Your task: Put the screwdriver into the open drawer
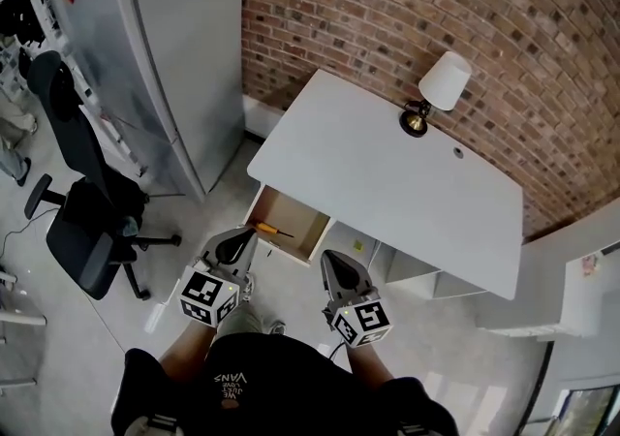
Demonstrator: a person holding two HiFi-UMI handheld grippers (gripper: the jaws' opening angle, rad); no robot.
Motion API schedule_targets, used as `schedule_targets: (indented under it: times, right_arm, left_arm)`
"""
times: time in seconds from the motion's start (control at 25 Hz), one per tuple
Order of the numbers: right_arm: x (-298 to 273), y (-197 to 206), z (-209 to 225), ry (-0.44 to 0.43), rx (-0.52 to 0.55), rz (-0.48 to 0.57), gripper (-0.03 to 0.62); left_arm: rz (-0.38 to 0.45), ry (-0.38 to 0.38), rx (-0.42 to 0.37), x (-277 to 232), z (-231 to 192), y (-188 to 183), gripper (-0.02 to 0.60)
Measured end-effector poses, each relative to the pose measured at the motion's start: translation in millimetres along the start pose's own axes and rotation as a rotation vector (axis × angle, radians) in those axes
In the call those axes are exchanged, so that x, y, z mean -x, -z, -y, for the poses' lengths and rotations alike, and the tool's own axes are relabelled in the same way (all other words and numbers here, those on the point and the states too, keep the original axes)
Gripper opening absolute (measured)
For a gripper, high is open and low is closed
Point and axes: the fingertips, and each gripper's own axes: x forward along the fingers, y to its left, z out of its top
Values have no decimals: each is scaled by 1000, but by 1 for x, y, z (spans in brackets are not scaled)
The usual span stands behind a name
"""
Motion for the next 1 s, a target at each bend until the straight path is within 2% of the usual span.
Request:
schedule_targets:
  times: [0.4,1.0]
  right_arm:
    - [1,-19,-11,-22,36,21,-3]
    - [-3,-22,-15,-37,49,19,-3]
  left_arm:
    - [27,-15,-3,16,12,-11,8]
    - [39,-31,-10,23,14,-15,8]
